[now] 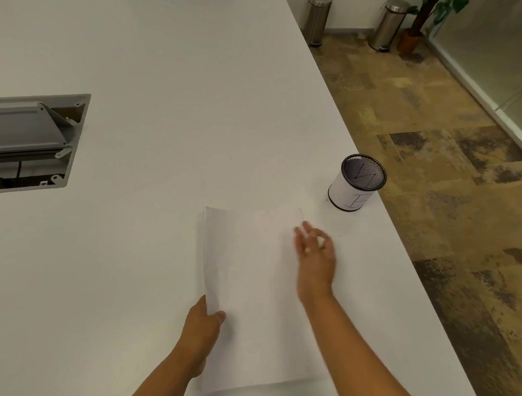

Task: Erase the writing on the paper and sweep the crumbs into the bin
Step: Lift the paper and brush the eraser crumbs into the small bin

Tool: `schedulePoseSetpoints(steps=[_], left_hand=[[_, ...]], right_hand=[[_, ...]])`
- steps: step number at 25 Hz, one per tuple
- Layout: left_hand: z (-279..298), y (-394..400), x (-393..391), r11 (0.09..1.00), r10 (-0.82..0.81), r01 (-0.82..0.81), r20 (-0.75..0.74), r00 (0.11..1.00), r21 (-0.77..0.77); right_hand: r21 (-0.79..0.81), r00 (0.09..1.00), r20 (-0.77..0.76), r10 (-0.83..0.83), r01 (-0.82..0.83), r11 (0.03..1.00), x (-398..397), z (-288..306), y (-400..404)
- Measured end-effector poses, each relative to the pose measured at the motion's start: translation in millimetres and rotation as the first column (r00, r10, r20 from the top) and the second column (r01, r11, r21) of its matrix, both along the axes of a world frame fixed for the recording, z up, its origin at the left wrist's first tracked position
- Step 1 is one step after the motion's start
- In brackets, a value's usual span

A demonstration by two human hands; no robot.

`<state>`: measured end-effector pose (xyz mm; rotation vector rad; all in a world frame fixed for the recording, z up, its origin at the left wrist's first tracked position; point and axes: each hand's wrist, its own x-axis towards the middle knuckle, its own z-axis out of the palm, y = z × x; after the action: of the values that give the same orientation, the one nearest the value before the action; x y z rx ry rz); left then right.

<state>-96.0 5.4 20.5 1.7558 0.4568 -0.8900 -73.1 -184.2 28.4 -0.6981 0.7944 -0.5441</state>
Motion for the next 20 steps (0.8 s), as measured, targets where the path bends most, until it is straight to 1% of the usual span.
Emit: schedulePoseSetpoints(steps=[1, 2, 3, 4, 5, 6, 7, 8, 9, 10, 11, 12, 13, 14, 15, 16, 17, 18, 19, 20], left_hand=[[0, 0, 0, 1.0, -0.001, 0.001, 0.001, 1.0, -0.005], [1, 1, 0, 1.0, 0.001, -0.001, 0.002, 1.0, -0.016], [1, 2, 1, 1.0, 0.004, -0.004, 0.003, 1.0, -0.029], [1, 2, 2, 0.999, 0.008, -0.007, 0.003, 1.0, -0.041], [1, 2, 2, 0.999, 0.008, -0.008, -0.001, 1.0, -0.045], [0, 2, 2, 0.999, 0.005, -0.005, -0.004, 1.0, -0.042], [0, 2, 2, 0.999, 0.001, -0.001, -0.004, 1.0, -0.033], [-1, 3, 2, 1.0, -0.001, 0.001, 0.0, 1.0, -0.024], [-2, 3, 2, 1.0, 0.002, -0.002, 0.006, 1.0, -0.021], [-3, 3, 2, 1.0, 0.007, -0.006, 0.01, 1.0, -0.021], [-4, 2, 1, 1.0, 0.012, -0.012, 0.012, 1.0, -0.021], [-4, 2, 1, 1.0, 0.017, -0.017, 0.011, 1.0, -0.02], [-4, 2, 1, 1.0, 0.019, -0.019, 0.009, 1.0, -0.017], [-5, 2, 1, 1.0, 0.015, -0.015, 0.005, 1.0, -0.013], [-4, 2, 1, 1.0, 0.01, -0.01, -0.002, 1.0, -0.009], [-4, 2, 2, 1.0, 0.007, -0.008, -0.009, 1.0, -0.008], [-3, 3, 3, 1.0, 0.009, -0.01, -0.013, 1.0, -0.014], [-3, 3, 3, 1.0, 0.011, -0.012, -0.014, 1.0, -0.024], [-2, 5, 3, 0.999, 0.015, -0.016, -0.013, 1.0, -0.033], [-2, 5, 3, 0.999, 0.014, -0.015, -0.012, 1.0, -0.04]], right_hand=[[0.07, 0.994, 0.008, 0.112, -0.112, 0.991, 0, -5, 24], [0.153, 0.966, 0.017, 0.259, -0.259, 0.954, 0, -12, 48], [0.223, 0.91, 0.036, 0.413, -0.41, 0.885, -1, -18, 68], [0.275, 0.851, 0.029, 0.524, -0.51, 0.815, -1, -20, 80], [0.309, 0.827, 0.018, 0.562, -0.539, 0.784, 1, -20, 79], [0.321, 0.855, 0.003, 0.519, -0.492, 0.809, 3, -20, 68], [0.311, 0.917, -0.003, 0.398, -0.378, 0.872, 7, -18, 48], [0.285, 0.974, -0.008, 0.226, -0.215, 0.934, 9, -16, 24], [0.241, 0.999, -0.024, 0.049, -0.042, 0.97, 10, -13, -2], [0.171, 0.996, -0.043, -0.074, 0.081, 0.982, 8, -9, -25], [0.092, 0.989, -0.057, -0.137, 0.141, 0.986, 5, -5, -40], [0.034, 0.987, -0.06, -0.147, 0.149, 0.988, 3, -2, -43], [0.02, 0.993, -0.039, -0.115, 0.116, 0.993, 5, -2, -35], [0.039, 0.999, -0.011, -0.05, 0.05, 0.998, 7, -6, -18], [0.085, 0.999, 0.009, 0.054, -0.054, 0.995, 9, -13, 4], [0.14, 0.981, 0.023, 0.194, -0.195, 0.971, 11, -20, 27], [0.194, 0.94, 0.025, 0.341, -0.339, 0.921, 12, -25, 47], [0.241, 0.896, 0.014, 0.444, -0.434, 0.868, 11, -27, 58], [0.277, 0.887, 0.011, 0.462, -0.446, 0.851, 12, -27, 60], [0.29, 0.921, -0.003, 0.389, -0.372, 0.882, 13, -26, 49]])
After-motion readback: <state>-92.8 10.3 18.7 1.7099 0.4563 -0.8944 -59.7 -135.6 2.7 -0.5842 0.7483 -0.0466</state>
